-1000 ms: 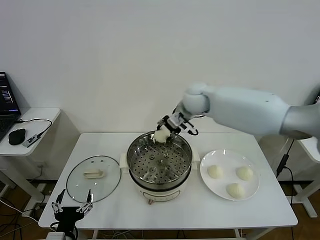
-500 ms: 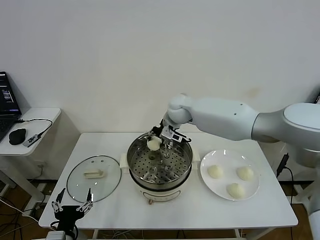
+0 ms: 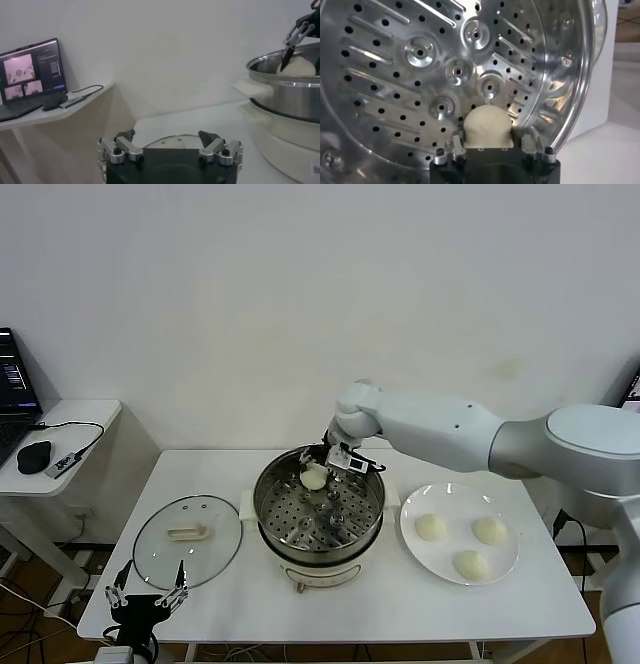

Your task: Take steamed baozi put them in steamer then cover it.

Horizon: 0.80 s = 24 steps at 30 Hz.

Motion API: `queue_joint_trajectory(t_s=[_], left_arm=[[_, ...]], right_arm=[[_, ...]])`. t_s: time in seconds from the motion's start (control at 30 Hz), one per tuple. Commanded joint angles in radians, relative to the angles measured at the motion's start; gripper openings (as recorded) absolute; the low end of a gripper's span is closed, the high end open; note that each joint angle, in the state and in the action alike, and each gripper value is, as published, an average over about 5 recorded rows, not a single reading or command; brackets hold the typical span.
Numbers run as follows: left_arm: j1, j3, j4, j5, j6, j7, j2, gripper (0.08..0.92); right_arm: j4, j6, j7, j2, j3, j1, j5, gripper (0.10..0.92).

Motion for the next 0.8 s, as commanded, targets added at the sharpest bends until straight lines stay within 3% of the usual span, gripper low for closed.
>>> queue_joint_trajectory(t_s=[0.03, 0.2, 0.4, 0.6, 0.8], left_arm=[[0.006, 0.000, -0.008, 0.002, 0.001, 0.002, 0.000, 0.823], [0.012, 0.002, -0.023, 0.003, 0.003, 0.005, 0.000, 0.823], [0.020, -0.008, -0.036, -0.006, 0.003, 0.009, 0.013, 0.823], [0.010, -0.019, -0.039, -0.014, 0.009, 0.016, 0.033, 0.823], [-0.005, -0.020, -0.040, -0.020, 0.015, 0.021, 0.056, 0.823]], right_arm=[[0.053, -0.021, -0.023, -0.009, -0.004, 0.046, 0.086, 0.811], [0.135, -0.107, -0.098, -0.066, -0.019, 0.143, 0.199, 0.822], [0.316, -0.398, -0.191, -0.236, -0.020, 0.242, 0.388, 0.823], [0.494, -0.652, -0.199, -0.461, -0.008, 0.278, 0.459, 0.823], [0.605, -0.721, -0.208, -0.704, -0.014, 0.285, 0.476, 0.823]])
